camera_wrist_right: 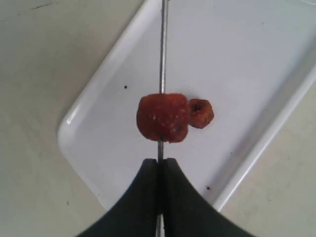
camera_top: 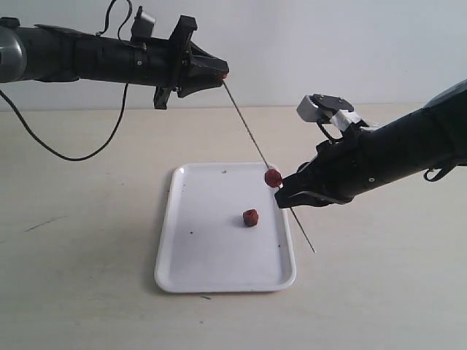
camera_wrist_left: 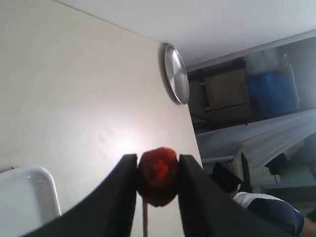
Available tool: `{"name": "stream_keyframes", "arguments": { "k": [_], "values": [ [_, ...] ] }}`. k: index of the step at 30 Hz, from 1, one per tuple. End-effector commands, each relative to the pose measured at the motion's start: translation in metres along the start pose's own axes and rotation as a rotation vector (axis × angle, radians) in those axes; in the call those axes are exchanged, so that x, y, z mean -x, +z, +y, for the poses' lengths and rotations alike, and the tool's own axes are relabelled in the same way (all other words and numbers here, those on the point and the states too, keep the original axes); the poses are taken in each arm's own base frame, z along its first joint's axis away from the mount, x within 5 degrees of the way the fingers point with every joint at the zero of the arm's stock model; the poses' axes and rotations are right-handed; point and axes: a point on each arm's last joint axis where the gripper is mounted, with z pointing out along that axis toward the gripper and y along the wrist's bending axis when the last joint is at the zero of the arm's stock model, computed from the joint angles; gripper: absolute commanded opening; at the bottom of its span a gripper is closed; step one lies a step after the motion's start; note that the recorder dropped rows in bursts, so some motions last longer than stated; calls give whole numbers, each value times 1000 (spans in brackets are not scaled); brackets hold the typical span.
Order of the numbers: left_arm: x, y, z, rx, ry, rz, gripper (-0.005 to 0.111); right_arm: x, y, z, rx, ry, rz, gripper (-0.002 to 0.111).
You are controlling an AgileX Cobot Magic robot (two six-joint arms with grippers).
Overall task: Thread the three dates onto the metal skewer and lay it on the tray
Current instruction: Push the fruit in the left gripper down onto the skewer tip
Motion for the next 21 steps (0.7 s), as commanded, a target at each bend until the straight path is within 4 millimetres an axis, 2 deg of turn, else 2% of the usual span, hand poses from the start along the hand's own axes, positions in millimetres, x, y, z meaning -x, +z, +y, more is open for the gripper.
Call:
{"name": "stream_keyframes", "arguments": {
  "k": [1,9,21],
  "values": [
    [-3,2,-7,1,29,20,29,2,-2,-1,-15,-5,-23,0],
    [-10,5,-11,-21,36,66,29,5,-2,-1,-18,-2,-48,0],
    [8,-8,-1,15,4,-51,29,-2,-2,-5,-53,32,28,0]
  ]
}}
